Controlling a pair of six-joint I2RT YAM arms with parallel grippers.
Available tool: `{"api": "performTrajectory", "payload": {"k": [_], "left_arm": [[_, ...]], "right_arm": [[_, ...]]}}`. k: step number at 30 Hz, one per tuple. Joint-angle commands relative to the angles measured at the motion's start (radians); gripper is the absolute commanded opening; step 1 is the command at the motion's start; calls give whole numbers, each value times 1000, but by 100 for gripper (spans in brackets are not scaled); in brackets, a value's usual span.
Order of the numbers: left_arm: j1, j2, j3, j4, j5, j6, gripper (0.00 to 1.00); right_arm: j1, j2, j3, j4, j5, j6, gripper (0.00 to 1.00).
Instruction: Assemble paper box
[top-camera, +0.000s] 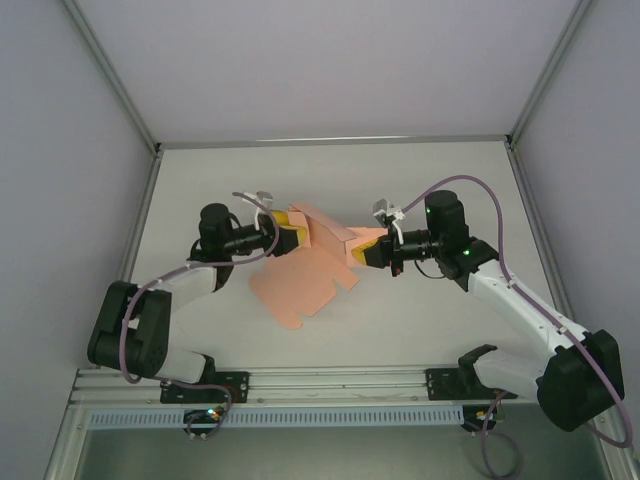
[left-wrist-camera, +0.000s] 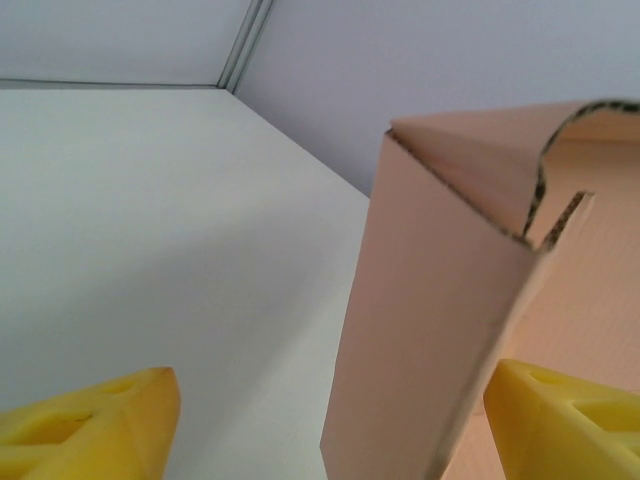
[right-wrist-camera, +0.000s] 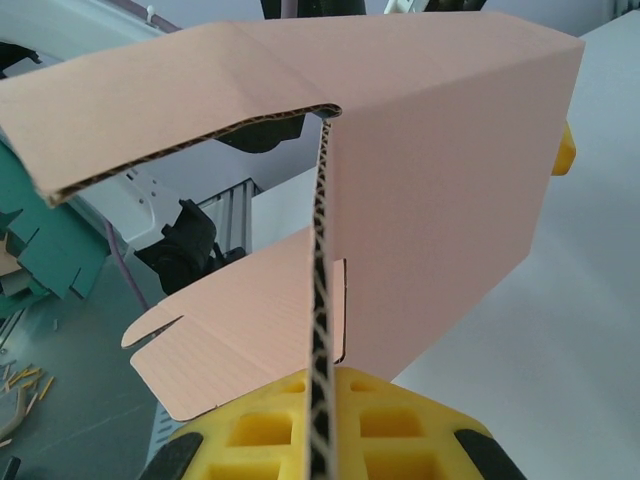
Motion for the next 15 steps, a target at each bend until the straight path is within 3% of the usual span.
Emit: {"api": "performTrajectory", "payload": {"k": [1, 7, 15], "left_arm": [[5, 18, 44, 62, 51, -27, 79], [3, 35, 52, 41, 74, -12, 70], [-10, 71, 72, 28, 94, -7, 71]], "right_arm": [[-7, 7, 29, 19, -44, 15, 0], [-6, 9, 32, 19, -47, 16, 0], [-7, 7, 32, 37, -52, 25, 0]]}}
